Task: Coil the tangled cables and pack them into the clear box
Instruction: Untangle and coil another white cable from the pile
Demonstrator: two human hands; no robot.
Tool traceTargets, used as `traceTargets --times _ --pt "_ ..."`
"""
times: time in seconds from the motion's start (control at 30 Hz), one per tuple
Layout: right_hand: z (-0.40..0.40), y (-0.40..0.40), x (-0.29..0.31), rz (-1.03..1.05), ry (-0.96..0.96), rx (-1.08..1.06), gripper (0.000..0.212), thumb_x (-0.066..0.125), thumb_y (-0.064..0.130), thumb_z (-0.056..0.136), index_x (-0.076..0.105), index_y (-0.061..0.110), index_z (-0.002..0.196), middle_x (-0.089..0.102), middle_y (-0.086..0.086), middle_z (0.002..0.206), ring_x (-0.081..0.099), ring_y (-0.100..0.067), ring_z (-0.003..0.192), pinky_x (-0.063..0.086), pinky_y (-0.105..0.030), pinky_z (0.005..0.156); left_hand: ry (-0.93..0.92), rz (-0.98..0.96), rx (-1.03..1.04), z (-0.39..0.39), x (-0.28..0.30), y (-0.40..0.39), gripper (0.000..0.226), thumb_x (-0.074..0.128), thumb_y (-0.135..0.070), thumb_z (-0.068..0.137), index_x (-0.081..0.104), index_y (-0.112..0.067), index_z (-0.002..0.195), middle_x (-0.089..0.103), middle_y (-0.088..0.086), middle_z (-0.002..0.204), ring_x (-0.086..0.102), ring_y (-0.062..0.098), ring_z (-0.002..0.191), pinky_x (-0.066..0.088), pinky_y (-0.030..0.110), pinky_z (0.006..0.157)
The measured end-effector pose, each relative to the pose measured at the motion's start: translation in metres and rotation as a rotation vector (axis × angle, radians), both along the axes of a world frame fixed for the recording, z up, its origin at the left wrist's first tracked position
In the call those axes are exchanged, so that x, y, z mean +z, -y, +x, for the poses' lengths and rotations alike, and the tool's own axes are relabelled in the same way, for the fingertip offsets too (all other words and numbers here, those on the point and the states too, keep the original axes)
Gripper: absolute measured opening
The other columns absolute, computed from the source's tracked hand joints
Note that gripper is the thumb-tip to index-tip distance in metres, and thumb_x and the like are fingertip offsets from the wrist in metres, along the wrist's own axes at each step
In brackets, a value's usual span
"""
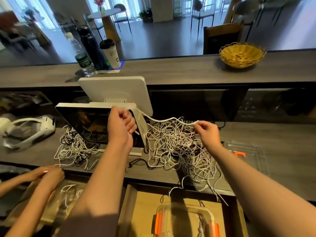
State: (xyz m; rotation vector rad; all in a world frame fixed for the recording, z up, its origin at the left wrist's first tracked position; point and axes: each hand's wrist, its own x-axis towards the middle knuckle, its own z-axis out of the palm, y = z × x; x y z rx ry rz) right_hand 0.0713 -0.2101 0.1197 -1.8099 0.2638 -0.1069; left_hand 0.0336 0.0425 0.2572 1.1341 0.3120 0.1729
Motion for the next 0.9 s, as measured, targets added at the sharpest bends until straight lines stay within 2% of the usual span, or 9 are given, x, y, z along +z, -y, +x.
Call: traceTargets --times 0.1,0.2,0.3,0.4,0.53,0.6,0.67,0.73,0.9 --pt "0.005 -0.002 0.033 0.106 0.087 0.022 0.011 0.065 0.012 0.094 0.075 0.013 0.098 0.067 0.003 0.071 0.056 0.001 0.057 0.045 -0.019 0.058 -0.119 0.044 0.018 -0.011 -0.021 -0.011 0.042 0.046 -0.023 0.098 0.038 -0.023 0.057 0.025 -0.007 0.050 0.019 0.010 0.042 0.018 0.023 0.039" --pt "-0.001 -0.005 0.059 0.112 0.161 0.086 0.012 0.066 0.015 0.094 0.075 0.018 0.102 0.071 0.004 0.074 0.059 -0.002 0.062 0.047 -0.021 0.060 -0.228 0.229 0.024 -0.023 -0.036 -0.006 0.043 0.057 -0.027 0.099 0.054 -0.025 0.056 0.031 -0.007 0.051 0.024 0.010 0.046 0.020 0.025 0.044" --pt "-0.014 -0.006 0.076 -0.055 0.210 0.133 0.013 0.068 0.019 0.093 0.077 0.021 0.102 0.074 -0.002 0.075 0.061 -0.019 0.060 0.050 -0.033 0.057 -0.280 0.641 0.009 -0.030 -0.049 0.010 0.012 0.064 -0.022 0.094 0.067 -0.014 0.085 0.047 -0.003 0.060 0.040 0.012 0.055 0.031 0.028 0.053" --pt "-0.024 -0.010 0.087 -0.355 0.291 0.247 0.018 0.069 0.020 0.091 0.077 0.018 0.107 0.072 0.007 0.082 0.065 -0.011 0.069 0.050 -0.026 0.065 -0.220 0.813 -0.145 -0.035 -0.052 0.028 0.009 0.063 -0.021 0.095 0.070 -0.020 0.101 0.052 -0.006 0.065 0.042 0.007 0.055 0.033 0.026 0.053" --pt "-0.028 -0.013 0.097 -0.682 0.329 0.419 0.022 0.067 0.021 0.093 0.075 0.016 0.113 0.074 -0.001 0.096 0.065 -0.011 0.088 0.044 -0.022 0.075 -0.172 0.852 -0.370 -0.039 -0.040 0.055 0.040 0.043 -0.054 0.101 0.074 -0.028 0.102 0.056 -0.026 0.089 0.046 -0.010 0.083 0.034 0.016 0.072" --pt "-0.030 -0.015 0.099 -0.730 0.373 0.454 0.023 0.068 0.021 0.093 0.075 0.013 0.113 0.075 -0.005 0.099 0.069 -0.018 0.091 0.049 -0.027 0.077 -0.119 0.891 -0.459 -0.039 -0.037 0.064 0.047 0.046 -0.068 0.093 0.075 -0.030 0.094 0.061 -0.019 0.084 0.054 -0.001 0.080 0.040 0.024 0.075" --pt "-0.032 -0.016 0.099 -0.746 0.409 0.457 0.023 0.068 0.021 0.092 0.075 0.012 0.113 0.076 -0.006 0.100 0.070 -0.021 0.092 0.050 -0.028 0.078 -0.065 0.940 -0.498 -0.040 -0.040 0.073 0.035 0.056 -0.060 0.093 0.071 -0.031 0.081 0.062 -0.002 0.075 0.055 0.013 0.071 0.042 0.033 0.071" --pt "-0.033 -0.013 0.098 -0.765 0.434 0.437 0.022 0.067 0.023 0.093 0.075 0.013 0.111 0.076 -0.004 0.099 0.070 -0.020 0.090 0.045 -0.023 0.074 -0.038 0.930 -0.488 -0.040 -0.043 0.080 0.028 0.057 -0.043 0.097 0.071 -0.025 0.082 0.064 0.010 0.079 0.055 0.021 0.071 0.042 0.035 0.069" --pt "-0.028 -0.003 0.070 -0.832 0.270 0.406 0.014 0.063 0.026 0.094 0.073 0.015 0.096 0.064 0.001 0.083 0.056 -0.015 0.077 0.035 -0.026 0.066 -0.052 0.739 -0.293 -0.044 -0.037 0.091 0.030 0.046 -0.017 0.099 0.046 -0.018 0.069 0.041 0.001 0.070 0.036 0.006 0.060 0.031 0.033 0.065"
